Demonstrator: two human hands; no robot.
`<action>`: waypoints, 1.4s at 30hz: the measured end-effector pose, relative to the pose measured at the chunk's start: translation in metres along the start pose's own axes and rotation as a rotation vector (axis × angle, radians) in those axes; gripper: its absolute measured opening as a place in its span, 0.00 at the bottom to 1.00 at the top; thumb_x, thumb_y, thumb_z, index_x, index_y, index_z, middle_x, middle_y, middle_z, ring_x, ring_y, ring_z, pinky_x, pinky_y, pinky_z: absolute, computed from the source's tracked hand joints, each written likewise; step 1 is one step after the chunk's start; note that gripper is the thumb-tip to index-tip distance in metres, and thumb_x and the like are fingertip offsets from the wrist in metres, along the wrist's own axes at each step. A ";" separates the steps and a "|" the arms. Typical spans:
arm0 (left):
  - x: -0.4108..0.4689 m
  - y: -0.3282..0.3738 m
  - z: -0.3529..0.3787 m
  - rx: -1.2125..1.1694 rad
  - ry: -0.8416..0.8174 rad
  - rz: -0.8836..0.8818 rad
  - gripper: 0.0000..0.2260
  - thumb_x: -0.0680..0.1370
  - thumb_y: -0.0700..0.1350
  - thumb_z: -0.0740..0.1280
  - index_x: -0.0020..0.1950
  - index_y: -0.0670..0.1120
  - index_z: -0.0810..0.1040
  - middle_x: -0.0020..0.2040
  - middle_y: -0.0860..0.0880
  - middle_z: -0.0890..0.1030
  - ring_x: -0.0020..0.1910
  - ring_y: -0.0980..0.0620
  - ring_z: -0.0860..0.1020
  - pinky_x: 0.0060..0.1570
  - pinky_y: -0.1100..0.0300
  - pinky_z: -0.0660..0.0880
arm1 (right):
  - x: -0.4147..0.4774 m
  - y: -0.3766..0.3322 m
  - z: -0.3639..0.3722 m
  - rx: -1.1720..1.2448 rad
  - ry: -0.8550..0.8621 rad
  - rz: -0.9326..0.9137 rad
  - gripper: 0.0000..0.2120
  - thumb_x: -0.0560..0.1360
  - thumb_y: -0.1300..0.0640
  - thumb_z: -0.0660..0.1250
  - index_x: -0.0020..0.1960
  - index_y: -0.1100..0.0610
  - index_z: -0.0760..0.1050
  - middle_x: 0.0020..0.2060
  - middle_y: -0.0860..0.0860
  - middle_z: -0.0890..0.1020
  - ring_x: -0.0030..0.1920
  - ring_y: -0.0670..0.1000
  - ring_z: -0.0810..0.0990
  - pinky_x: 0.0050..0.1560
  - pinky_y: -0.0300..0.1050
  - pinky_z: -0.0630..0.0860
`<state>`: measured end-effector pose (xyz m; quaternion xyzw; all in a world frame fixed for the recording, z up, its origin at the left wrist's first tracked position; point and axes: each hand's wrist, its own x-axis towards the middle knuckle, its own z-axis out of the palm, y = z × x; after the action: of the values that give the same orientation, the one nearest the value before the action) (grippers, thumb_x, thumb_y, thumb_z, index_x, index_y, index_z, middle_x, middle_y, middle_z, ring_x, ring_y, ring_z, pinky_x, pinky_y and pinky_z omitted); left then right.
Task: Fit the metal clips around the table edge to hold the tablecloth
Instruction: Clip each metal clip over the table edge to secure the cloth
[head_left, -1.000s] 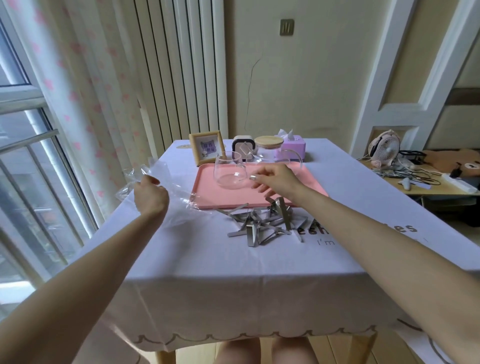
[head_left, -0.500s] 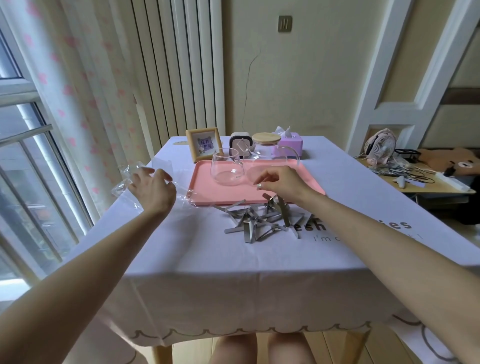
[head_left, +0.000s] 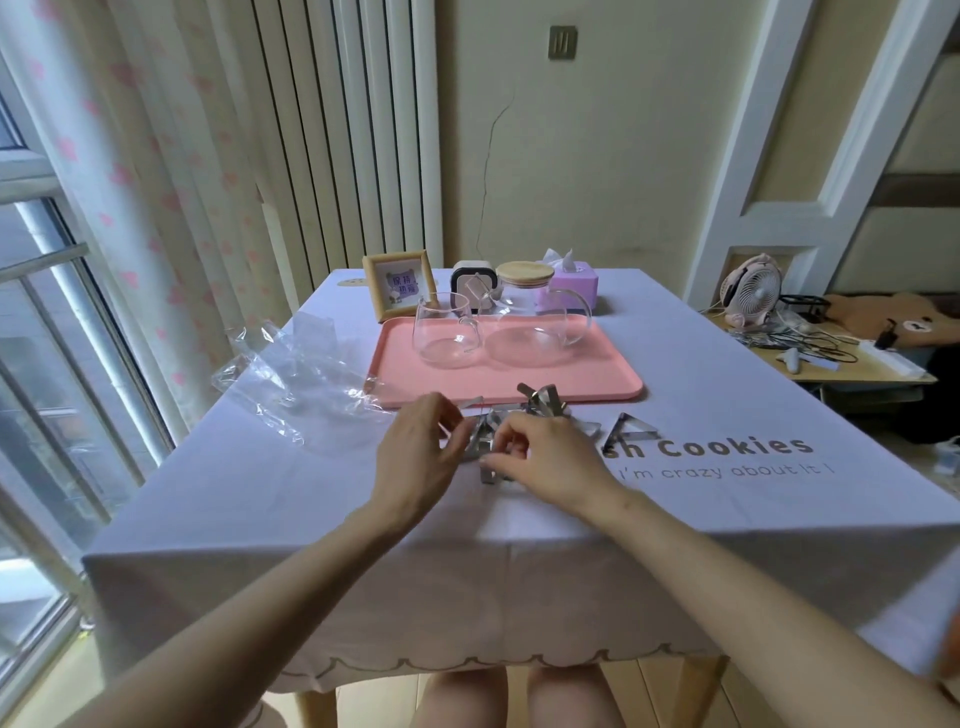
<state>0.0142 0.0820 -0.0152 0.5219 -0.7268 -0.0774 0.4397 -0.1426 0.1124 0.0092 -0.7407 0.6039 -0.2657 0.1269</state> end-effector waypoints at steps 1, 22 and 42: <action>-0.005 0.001 0.003 0.007 -0.051 -0.060 0.08 0.76 0.50 0.65 0.42 0.47 0.75 0.39 0.53 0.77 0.42 0.52 0.76 0.39 0.56 0.70 | -0.005 0.000 0.007 -0.004 0.025 0.008 0.08 0.68 0.46 0.71 0.42 0.49 0.76 0.33 0.44 0.75 0.41 0.48 0.76 0.42 0.43 0.69; -0.075 0.025 0.016 -0.364 -0.018 -0.012 0.10 0.77 0.50 0.60 0.48 0.47 0.78 0.45 0.53 0.80 0.44 0.56 0.78 0.43 0.64 0.71 | -0.090 0.022 0.044 0.574 0.438 -0.145 0.08 0.71 0.59 0.69 0.36 0.59 0.73 0.37 0.49 0.77 0.36 0.50 0.77 0.36 0.43 0.75; -0.082 0.008 0.020 0.225 -0.257 0.478 0.21 0.79 0.55 0.52 0.60 0.47 0.79 0.63 0.49 0.78 0.61 0.50 0.77 0.58 0.55 0.74 | -0.105 0.020 0.053 1.077 0.362 0.047 0.06 0.74 0.69 0.65 0.40 0.68 0.71 0.33 0.57 0.81 0.32 0.52 0.78 0.31 0.40 0.74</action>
<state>-0.0006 0.1462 -0.0683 0.3675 -0.8828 0.0442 0.2891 -0.1441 0.2016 -0.0700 -0.5005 0.4118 -0.6558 0.3870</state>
